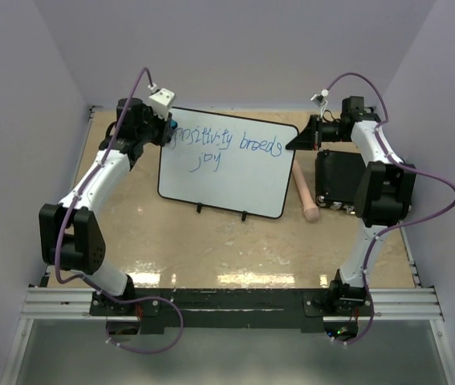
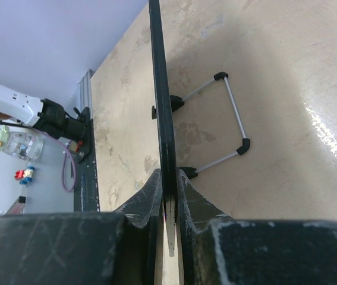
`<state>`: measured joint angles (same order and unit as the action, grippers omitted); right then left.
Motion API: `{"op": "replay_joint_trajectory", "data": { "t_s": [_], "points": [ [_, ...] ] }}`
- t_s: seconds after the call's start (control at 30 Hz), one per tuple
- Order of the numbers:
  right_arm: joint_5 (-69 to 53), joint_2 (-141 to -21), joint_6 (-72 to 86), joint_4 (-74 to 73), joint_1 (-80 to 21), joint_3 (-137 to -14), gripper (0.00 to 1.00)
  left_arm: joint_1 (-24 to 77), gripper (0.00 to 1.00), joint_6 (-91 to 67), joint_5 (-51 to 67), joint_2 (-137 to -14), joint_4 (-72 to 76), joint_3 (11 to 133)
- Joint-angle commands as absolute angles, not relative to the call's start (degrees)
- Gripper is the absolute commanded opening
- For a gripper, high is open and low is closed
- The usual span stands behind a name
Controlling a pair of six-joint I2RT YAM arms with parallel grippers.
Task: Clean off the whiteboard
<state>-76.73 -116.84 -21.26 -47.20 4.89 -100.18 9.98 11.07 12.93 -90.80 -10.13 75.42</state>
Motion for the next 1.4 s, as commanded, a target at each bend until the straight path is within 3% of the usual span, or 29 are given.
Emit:
{"op": "replay_joint_trajectory", "data": {
  "t_s": [0.0,0.43,0.87,1.17,1.37],
  "points": [
    [-75.94,-115.31,-23.29,-47.28,4.83,-102.39,0.00,7.21,0.00,12.56,15.65,-92.02,-9.57,79.62],
    [-74.36,-118.30,-28.04,-51.94,4.75,-105.21,0.00,10.37,0.00,19.16,9.50,-98.08,-10.28,82.70],
    [-71.63,-118.30,-27.16,-51.42,4.75,-105.91,0.00,12.57,0.00,19.69,6.50,-89.74,-15.65,66.97],
    [-71.19,-118.74,-28.91,-53.09,4.75,-106.26,0.00,13.09,0.00,15.21,4.93,-100.80,-18.28,89.79],
    [-70.31,-118.21,-29.09,-53.17,4.75,-106.00,0.00,14.24,0.00,15.12,3.08,-104.15,-18.45,94.92]
  ]
}}
